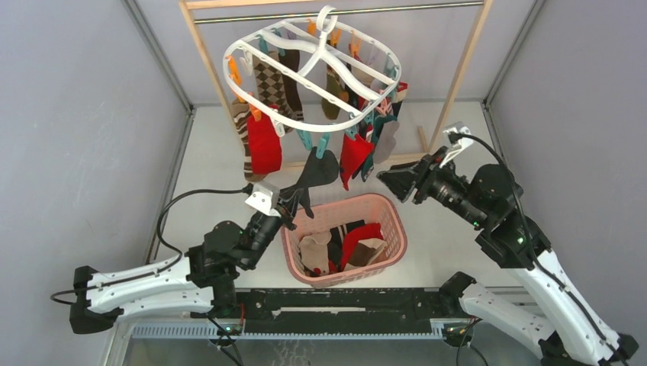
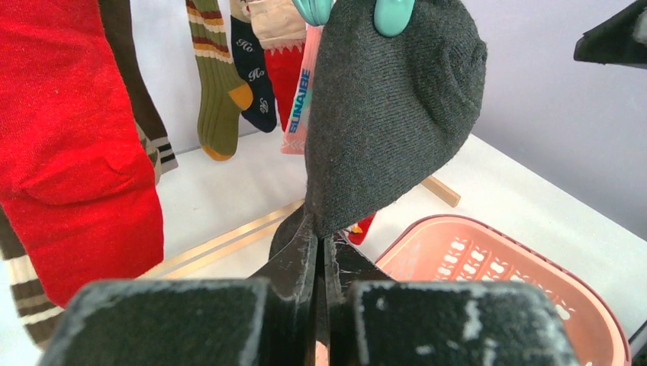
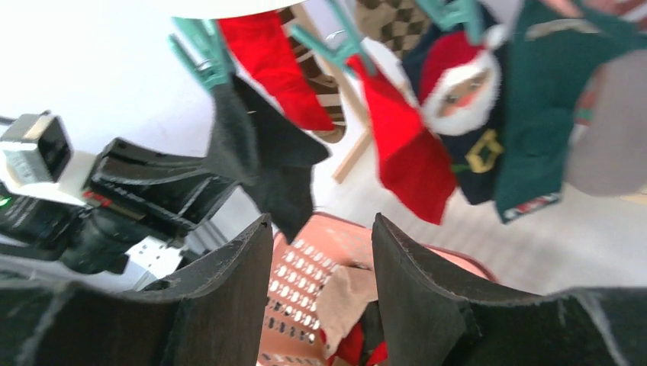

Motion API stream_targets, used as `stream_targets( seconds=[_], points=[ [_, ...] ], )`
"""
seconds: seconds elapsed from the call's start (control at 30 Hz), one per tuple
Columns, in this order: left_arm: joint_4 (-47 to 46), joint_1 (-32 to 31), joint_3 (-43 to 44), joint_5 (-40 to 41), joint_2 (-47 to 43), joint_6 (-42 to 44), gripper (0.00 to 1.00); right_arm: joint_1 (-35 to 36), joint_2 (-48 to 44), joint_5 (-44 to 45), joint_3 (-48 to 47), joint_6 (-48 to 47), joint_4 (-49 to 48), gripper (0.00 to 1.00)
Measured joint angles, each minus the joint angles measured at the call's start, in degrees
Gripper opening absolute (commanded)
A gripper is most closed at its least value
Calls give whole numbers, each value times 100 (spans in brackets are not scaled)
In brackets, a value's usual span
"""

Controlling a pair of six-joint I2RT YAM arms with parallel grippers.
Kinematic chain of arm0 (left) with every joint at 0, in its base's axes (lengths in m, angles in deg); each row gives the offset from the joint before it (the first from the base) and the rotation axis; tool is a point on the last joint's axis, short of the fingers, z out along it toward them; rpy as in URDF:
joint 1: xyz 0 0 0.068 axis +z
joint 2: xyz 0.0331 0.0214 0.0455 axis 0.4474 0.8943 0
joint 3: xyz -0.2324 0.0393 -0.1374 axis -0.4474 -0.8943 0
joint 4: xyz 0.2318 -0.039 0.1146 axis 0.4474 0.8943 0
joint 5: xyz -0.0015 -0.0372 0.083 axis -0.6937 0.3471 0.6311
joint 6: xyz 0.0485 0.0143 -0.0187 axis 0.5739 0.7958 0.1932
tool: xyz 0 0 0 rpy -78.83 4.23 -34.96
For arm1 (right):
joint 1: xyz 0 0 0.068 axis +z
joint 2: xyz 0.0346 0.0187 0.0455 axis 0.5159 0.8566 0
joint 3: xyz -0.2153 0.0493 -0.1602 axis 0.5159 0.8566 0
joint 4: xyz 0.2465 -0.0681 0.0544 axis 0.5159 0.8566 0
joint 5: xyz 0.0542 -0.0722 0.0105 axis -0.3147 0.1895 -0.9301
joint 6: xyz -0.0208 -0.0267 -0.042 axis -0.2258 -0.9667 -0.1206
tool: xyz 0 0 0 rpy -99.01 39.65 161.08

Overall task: Remove the socks clipped to the hanger
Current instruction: Remove the sock from the hanger.

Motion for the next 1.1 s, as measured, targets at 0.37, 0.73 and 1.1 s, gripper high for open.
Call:
stream_targets(
  seconds=[0.37,0.73,1.1],
  points=[
    [210,0,2,-39,-190,0,4,-647,584,15,828,-240,-616,51],
    [308,0,2,-162,-258,0,4,20,1598,903,1252,-542,-2116,55],
    [321,0,2,-177,-450,2,4,136,2291,2177,1255,-400,-3062,61]
  ],
)
